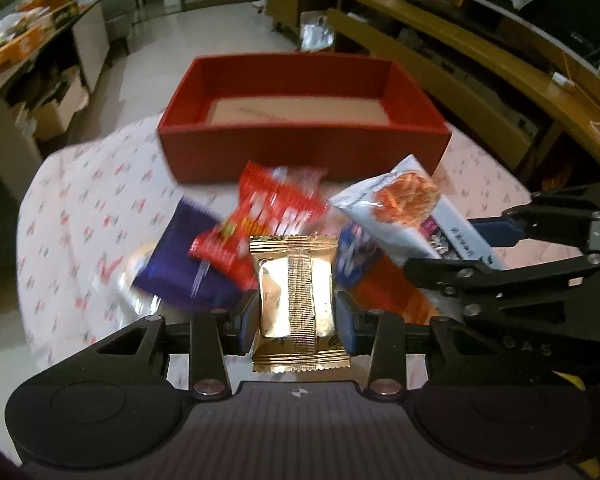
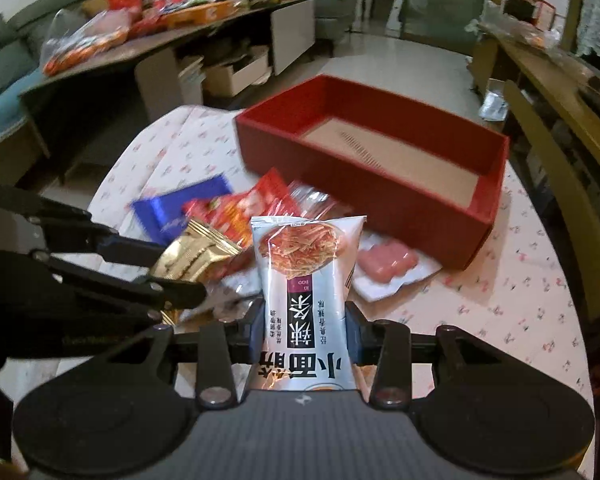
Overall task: Organize snacks
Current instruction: 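Carry both packets into the red box and open both tools to release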
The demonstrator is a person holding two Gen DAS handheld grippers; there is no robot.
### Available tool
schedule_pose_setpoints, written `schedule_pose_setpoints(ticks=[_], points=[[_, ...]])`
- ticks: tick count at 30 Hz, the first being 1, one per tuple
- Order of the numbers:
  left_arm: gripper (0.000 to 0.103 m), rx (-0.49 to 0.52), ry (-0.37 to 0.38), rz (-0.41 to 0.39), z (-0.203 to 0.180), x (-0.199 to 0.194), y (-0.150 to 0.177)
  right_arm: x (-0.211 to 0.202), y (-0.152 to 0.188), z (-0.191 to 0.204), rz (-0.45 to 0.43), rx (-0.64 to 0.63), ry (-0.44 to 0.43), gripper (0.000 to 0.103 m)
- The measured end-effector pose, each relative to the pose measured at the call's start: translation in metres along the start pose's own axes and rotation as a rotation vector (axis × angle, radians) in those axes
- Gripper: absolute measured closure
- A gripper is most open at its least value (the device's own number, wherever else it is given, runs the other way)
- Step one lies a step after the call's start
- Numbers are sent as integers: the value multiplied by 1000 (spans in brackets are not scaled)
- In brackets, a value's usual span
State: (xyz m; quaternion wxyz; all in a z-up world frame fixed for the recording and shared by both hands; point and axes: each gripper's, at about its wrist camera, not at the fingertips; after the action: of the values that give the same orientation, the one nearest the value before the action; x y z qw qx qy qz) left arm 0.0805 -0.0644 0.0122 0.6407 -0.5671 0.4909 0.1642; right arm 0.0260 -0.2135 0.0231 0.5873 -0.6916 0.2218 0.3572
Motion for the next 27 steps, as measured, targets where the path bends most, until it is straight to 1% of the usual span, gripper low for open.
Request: schedule_pose_setpoints(ticks=[2,6,9,13,16,21,24,27], points=[[55,13,-4,-19,-5,5,-14,0,-9,-10,-17,19,18,62],[55,-3,15,-49,-8,16,-44,5,-33,-36,-51,67,41,62],[55,1,6,-87,-11,27,-69,15,-53,-55,-67,90,65,62],[55,-1,-10,-112,-13,52,-102,40,-78,-80,-64,110,104,62],[55,-2,-21,-129,-13,73,-122,63,-91,-101,-50,144,114,62],[55,-5,-44,-141,-9,110,-141,103,-102,-121,-20,151,144,62],[55,-38,-45,-120,0,134,-144,128,-106,-127,11,142,151,62],[55,-37,-58,-78,6,152,-139,152,-102,-123,55,105,161,62]])
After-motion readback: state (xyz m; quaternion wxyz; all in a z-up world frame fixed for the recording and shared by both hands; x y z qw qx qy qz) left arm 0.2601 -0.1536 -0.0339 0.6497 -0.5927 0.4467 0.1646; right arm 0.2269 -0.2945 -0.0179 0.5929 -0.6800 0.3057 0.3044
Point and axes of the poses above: each gripper's, at about its wrist camera, not at the fingertips, and x roughly the way its jaws point, z to its left, y to its underside, and after that the axes turned 10 degrees about -x, right-handed
